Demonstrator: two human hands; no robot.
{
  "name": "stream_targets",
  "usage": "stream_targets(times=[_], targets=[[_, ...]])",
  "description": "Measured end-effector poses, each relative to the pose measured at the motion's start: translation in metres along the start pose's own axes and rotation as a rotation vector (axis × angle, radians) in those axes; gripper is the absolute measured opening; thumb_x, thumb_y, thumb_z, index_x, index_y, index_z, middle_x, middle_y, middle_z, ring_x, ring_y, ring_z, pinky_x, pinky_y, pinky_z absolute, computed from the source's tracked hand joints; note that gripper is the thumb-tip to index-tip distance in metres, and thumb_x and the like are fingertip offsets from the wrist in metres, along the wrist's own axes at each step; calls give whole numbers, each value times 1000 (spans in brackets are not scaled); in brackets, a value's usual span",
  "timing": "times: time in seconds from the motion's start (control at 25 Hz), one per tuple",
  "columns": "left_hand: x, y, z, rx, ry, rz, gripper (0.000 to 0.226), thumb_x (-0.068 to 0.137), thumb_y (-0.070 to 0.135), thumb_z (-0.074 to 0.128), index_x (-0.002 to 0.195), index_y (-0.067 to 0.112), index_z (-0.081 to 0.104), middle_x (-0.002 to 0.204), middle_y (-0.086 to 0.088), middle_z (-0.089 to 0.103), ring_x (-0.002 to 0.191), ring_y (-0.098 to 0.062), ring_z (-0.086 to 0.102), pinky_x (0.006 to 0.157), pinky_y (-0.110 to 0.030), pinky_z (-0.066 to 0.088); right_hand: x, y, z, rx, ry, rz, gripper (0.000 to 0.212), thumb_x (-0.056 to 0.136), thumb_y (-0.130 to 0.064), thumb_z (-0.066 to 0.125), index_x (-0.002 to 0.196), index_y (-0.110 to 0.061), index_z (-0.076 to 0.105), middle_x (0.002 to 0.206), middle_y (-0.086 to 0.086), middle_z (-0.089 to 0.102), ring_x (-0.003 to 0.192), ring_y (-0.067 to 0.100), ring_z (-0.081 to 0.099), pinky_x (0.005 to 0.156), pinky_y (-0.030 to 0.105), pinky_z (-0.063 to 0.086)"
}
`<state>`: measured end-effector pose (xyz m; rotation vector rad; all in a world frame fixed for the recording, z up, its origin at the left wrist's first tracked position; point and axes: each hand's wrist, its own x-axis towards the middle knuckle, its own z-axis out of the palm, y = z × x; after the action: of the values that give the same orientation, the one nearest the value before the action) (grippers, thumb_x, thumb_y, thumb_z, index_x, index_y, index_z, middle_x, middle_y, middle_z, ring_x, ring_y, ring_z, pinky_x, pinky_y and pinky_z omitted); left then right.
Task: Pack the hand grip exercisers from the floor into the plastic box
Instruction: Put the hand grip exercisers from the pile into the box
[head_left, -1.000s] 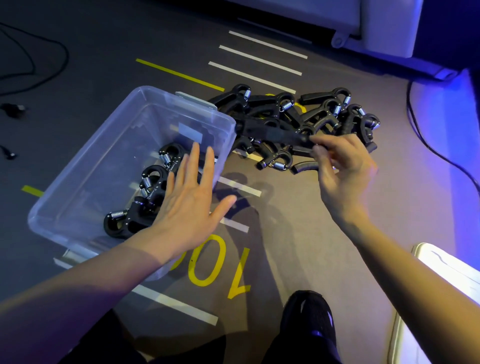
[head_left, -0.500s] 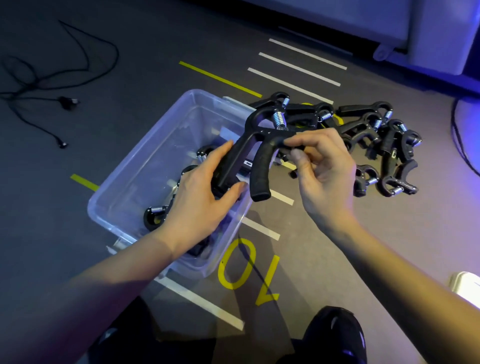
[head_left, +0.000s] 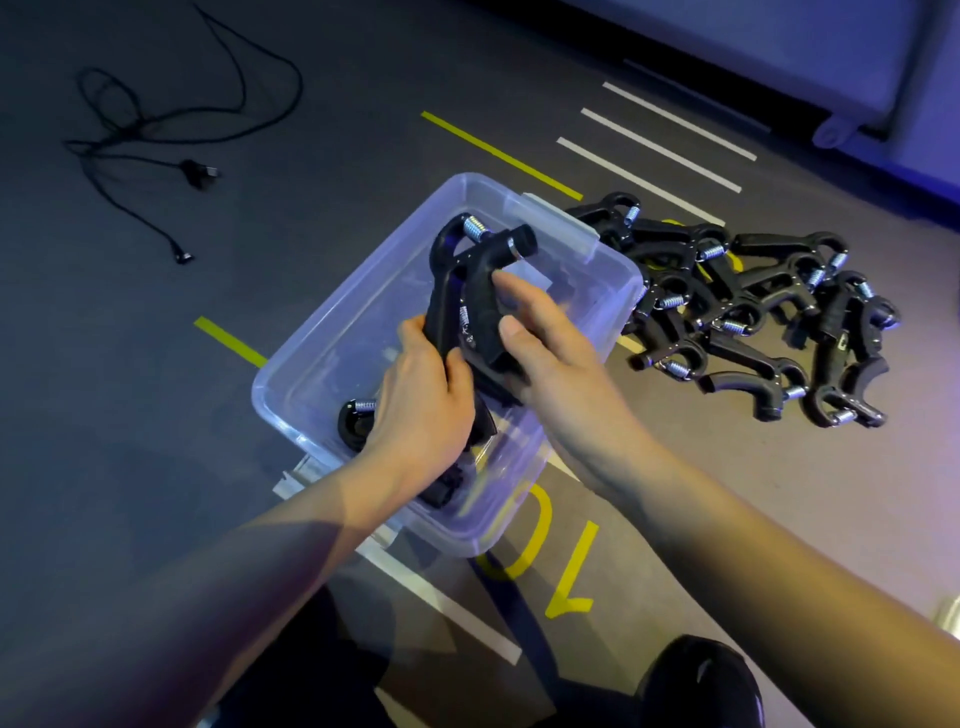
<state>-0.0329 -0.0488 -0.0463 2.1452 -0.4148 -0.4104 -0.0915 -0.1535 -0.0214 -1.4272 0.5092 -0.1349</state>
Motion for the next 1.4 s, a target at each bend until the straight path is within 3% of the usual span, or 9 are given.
stream_targets(times=[0.12,0.28,0.44,0.6,0.76,0.92,1.08,1.32,1.4], targets=[[-3,-10,-4,-25,-2,31,22,95,24,39,116,20,34,95,-6,60,85,-26,59,64,-37,42,5,-9,6,292,-55,125,29,98,-1,38,122,-14,48,99,7,61,92,25,62,76,26,56],[-4,-17,-6,-23,-114,33,38,94,31,44,128,23,31,109,2,56,102,-19,55,72,-27,44,15,-13,8,256,-110,171,33,93,11,34,97,-13,56,98,10,57,75,16,57,66,22,48],[-7,-29,-9,552,-164,124,81,89,51,42,148,17,-1,148,-4,21,137,-24,14,114,-48,12,49,-5,-10,-434,-1,76,36,91,3,36,99,-20,62,102,4,54,89,15,54,81,28,45],[-11,-36,-11,822,-137,235,82,90,59,30,148,16,-10,155,-8,-20,141,-29,-21,106,-52,-20,82,19,-16,-1111,-196,235,34,97,-21,33,123,-14,53,147,8,19,135,29,22,111,42,24],[3,-47,-22,936,-5,307,81,88,62,28,148,10,15,157,-15,1,143,-37,-4,108,-57,-10,96,40,-7,-1317,-319,404,46,98,-32,24,133,-8,42,155,10,0,140,34,10,111,44,19],[19,-56,-34,1014,-51,148,83,88,64,19,148,12,-4,155,-11,-20,141,-37,-14,110,-59,-3,115,53,-13,-1373,-404,535,57,96,-44,26,148,-21,23,159,1,-8,145,33,1,115,56,11],[18,-54,-34,990,-73,134,84,87,64,18,147,14,-10,153,-9,-25,141,-36,-17,111,-58,0,116,52,-15,-1421,-478,549,62,96,-48,29,151,-32,5,156,-6,-24,147,28,-6,117,53,7],[19,-58,-36,956,-59,155,83,86,64,20,149,14,-4,154,-8,-23,142,-34,-16,111,-57,-1,114,49,-20,-1548,-554,584,55,100,-25,33,151,-17,13,158,8,-18,146,33,-3,115,53,19],[19,-58,-35,956,-61,152,83,87,64,21,148,14,-4,154,-8,-23,142,-34,-16,111,-56,-1,112,43,-16,-1617,-565,624,58,100,-17,28,152,-18,2,156,8,-25,146,31,2,111,51,28]])
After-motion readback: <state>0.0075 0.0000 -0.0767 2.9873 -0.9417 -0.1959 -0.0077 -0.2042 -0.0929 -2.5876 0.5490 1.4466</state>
